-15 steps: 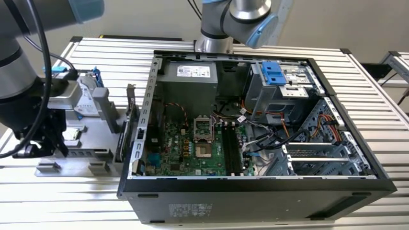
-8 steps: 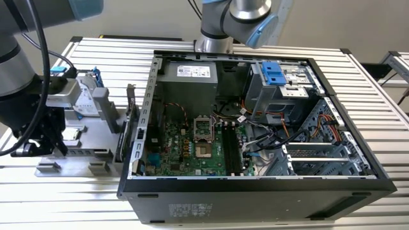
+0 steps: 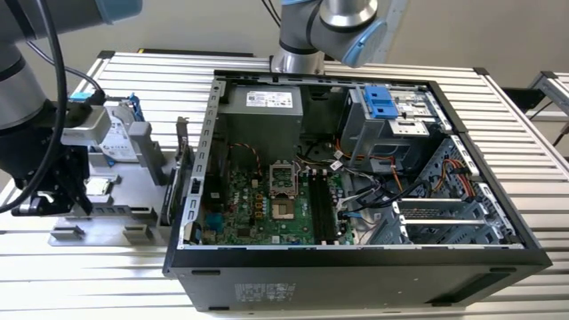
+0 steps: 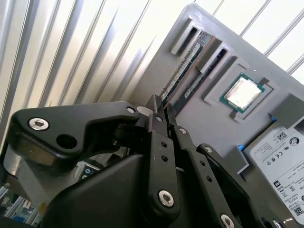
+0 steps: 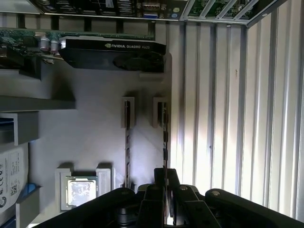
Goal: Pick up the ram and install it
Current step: 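Pick up the ram and move it above insertion slot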
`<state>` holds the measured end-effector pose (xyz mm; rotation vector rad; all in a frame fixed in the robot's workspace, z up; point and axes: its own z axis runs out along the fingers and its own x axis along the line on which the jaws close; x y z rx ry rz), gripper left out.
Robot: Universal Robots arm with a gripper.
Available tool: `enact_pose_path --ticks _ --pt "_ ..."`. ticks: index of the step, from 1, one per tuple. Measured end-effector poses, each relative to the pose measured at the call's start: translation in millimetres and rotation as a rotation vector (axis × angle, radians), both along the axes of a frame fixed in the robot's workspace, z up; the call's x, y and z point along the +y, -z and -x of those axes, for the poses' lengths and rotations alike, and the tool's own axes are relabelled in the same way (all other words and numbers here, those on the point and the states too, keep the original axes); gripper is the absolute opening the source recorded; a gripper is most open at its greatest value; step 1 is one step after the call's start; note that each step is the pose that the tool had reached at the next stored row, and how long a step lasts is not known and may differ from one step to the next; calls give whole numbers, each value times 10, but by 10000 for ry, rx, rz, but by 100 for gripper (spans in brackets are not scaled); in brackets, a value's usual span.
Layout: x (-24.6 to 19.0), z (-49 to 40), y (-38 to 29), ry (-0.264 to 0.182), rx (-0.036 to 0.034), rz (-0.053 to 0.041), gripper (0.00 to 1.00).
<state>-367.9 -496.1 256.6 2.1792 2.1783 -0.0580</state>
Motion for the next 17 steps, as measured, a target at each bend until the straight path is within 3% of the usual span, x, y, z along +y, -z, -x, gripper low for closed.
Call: enact_pose_path --ticks 17 --pt "0 0 -105 1 0 0 0"
